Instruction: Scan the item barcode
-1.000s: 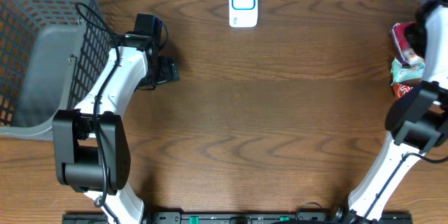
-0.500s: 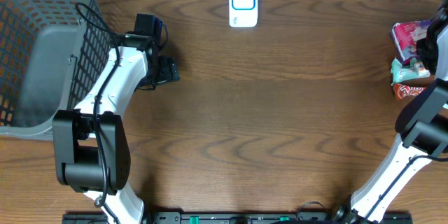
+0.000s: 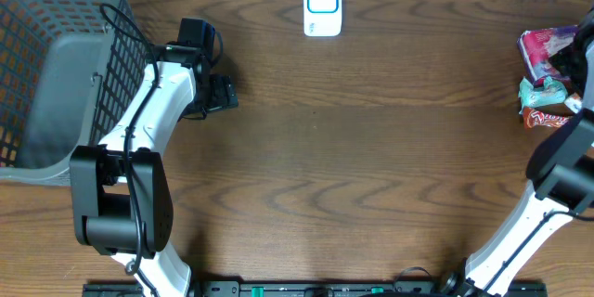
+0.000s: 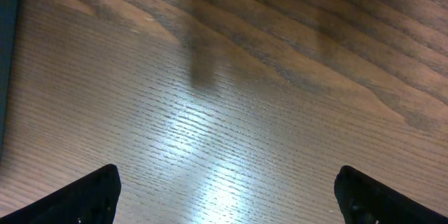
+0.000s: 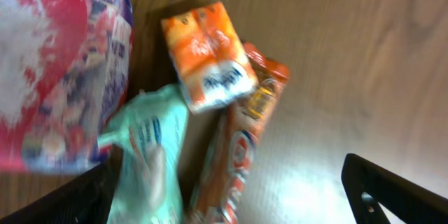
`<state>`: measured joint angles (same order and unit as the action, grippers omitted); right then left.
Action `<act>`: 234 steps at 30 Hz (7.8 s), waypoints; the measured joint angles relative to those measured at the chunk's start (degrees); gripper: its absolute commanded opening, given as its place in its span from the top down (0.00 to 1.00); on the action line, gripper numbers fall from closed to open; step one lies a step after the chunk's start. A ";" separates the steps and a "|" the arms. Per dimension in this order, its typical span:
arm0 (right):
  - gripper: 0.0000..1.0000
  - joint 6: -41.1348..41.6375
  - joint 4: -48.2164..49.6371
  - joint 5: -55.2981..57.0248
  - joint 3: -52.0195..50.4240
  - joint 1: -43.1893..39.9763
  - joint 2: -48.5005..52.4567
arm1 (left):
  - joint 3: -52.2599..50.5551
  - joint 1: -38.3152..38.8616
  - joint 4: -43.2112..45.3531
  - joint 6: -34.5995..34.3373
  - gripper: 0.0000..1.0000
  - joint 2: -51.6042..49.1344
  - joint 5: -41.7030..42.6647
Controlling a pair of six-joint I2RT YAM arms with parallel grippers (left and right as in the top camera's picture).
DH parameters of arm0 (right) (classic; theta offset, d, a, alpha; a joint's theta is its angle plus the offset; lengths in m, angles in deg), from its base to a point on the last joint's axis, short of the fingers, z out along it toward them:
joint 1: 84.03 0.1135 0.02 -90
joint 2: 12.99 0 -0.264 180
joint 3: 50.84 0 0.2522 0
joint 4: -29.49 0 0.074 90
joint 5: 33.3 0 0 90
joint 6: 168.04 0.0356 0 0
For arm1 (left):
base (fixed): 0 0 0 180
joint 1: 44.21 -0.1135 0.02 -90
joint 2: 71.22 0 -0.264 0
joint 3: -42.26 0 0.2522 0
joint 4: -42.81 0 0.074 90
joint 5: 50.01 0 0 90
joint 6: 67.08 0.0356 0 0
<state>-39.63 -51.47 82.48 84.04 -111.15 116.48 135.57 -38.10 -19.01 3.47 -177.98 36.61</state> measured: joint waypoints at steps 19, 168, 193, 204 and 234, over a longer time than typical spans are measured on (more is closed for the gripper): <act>0.01 -11.17 -14.73 -18.27 1.62 12.22 -37.62 | 0.00 0.00 0.02 0.00 0.02 0.00 0.00; 0.01 -31.30 63.73 -34.71 -120.63 29.88 -128.76 | 0.00 0.00 -0.02 0.00 0.02 0.00 0.00; 0.01 -33.92 63.60 -33.90 -120.61 27.54 -128.76 | 0.00 0.00 -0.02 0.02 0.02 0.00 0.00; 0.01 -33.94 63.63 -33.90 -120.63 27.54 -128.76 | 0.00 0.00 -0.02 0.00 0.02 0.00 0.00; 0.01 -33.94 63.60 -33.90 -120.63 27.54 -128.76 | 0.00 0.00 -0.02 0.00 0.02 0.00 0.00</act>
<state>-73.57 12.13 48.58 -36.59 -83.61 -12.28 135.57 -38.10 -19.03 3.47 -177.98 36.61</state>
